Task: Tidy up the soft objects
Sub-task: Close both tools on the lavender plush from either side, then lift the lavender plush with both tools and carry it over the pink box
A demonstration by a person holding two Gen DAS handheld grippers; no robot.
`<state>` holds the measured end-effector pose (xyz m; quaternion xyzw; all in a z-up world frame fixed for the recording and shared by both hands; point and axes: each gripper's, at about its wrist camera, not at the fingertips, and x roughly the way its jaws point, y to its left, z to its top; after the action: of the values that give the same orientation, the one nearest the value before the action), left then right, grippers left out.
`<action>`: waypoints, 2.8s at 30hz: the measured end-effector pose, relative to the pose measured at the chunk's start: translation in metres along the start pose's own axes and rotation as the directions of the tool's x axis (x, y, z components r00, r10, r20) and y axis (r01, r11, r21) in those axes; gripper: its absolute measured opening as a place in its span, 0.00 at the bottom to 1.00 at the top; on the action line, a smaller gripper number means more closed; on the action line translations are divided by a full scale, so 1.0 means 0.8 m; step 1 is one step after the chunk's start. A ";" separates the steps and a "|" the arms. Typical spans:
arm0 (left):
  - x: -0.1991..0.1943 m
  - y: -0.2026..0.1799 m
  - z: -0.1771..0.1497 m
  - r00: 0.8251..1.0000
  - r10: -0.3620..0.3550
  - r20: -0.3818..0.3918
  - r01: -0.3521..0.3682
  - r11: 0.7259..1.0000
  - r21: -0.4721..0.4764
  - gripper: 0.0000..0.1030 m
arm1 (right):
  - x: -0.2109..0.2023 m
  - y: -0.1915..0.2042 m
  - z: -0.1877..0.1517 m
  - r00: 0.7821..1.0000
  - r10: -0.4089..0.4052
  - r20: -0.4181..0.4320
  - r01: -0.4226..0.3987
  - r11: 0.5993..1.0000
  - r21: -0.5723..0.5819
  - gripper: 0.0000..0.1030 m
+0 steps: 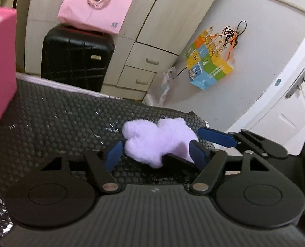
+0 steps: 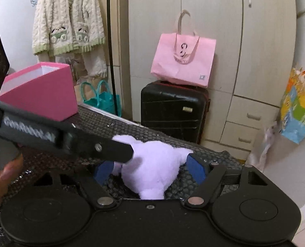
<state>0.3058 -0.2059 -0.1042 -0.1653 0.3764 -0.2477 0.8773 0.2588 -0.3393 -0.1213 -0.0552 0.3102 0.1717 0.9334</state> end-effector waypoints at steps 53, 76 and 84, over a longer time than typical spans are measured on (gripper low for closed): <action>-0.198 -0.013 -0.104 0.996 -0.070 -0.052 0.079 0.972 0.220 0.37 | -0.149 0.130 -0.089 0.994 0.104 0.011 -0.099 0.898 0.428 0.57; -0.355 0.053 -0.147 0.986 -0.142 -0.092 0.161 0.952 0.261 0.37 | -0.208 0.267 -0.089 0.973 0.230 0.022 -0.222 0.903 0.367 0.57; -0.416 0.078 -0.139 0.983 -0.133 -0.123 0.160 0.956 0.246 0.37 | -0.216 0.310 -0.059 0.948 0.315 -0.047 -0.290 0.914 0.285 0.57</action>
<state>0.0450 0.0196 -0.0151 -0.0653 0.3737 -0.3668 0.8494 0.0147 -0.1668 -0.0548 0.1153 0.3781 0.2667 0.8790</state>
